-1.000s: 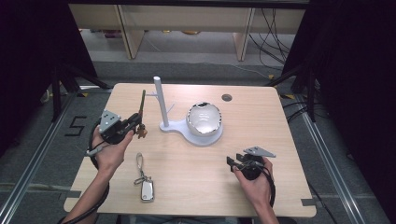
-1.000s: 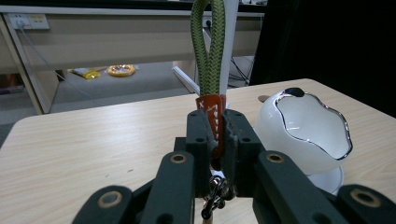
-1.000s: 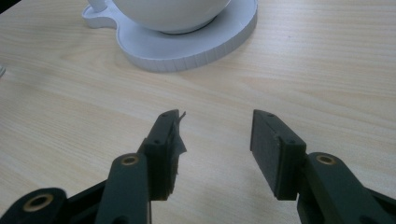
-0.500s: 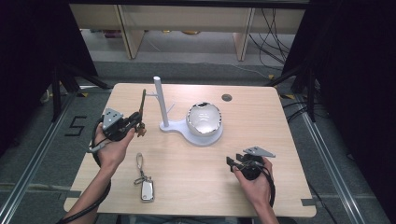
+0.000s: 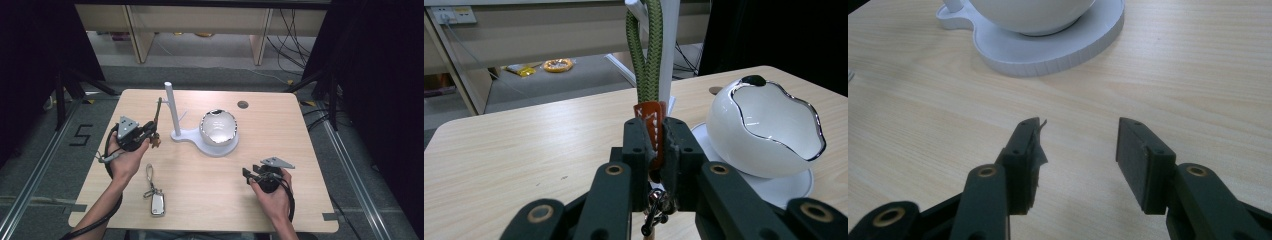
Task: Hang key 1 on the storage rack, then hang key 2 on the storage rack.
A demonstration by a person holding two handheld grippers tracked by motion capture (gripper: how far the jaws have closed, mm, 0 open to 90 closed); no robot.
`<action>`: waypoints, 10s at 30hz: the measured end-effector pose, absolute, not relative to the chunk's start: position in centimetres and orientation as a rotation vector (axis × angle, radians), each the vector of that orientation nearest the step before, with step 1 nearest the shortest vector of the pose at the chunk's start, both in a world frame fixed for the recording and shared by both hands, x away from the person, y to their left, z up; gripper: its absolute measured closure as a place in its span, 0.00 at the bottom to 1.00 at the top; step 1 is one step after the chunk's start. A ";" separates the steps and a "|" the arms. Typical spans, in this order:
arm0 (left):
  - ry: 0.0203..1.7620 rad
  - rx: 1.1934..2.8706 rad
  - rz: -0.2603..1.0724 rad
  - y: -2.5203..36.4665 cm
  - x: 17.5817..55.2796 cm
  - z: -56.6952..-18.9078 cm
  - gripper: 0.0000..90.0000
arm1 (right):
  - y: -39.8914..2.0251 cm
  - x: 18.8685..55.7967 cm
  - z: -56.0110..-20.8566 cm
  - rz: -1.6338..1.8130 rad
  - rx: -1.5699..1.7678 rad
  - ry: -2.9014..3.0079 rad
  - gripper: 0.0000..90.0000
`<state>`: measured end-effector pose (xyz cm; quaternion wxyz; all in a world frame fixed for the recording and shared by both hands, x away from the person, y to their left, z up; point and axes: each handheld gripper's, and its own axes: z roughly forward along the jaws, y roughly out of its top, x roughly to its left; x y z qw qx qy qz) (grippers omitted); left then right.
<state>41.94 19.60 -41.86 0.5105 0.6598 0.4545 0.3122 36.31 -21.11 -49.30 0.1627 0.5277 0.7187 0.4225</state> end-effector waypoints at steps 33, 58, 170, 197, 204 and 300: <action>1.078 1.659 0.733 18.1 43.5 -42.6 0.89 | -21.1 36.2 -49.2 1.198 1.507 2.053 0.59; 1.042 1.728 0.599 17.2 43.4 -42.7 0.73 | -21.2 36.2 -49.2 1.193 1.512 2.055 0.59; 1.451 2.327 0.132 19.2 38.5 -48.0 0.76 | -21.2 36.4 -48.7 1.162 1.535 2.100 0.59; 1.049 2.533 0.109 21.6 35.0 -47.7 0.69 | -21.2 36.6 -48.9 1.168 1.535 2.098 0.59; 0.968 2.643 0.158 21.4 35.0 -48.0 0.72 | -21.2 36.6 -48.9 1.181 1.535 2.104 0.59; 1.070 2.238 0.388 23.1 41.0 -40.3 0.97 | -21.2 36.4 -48.9 1.165 1.541 2.102 0.58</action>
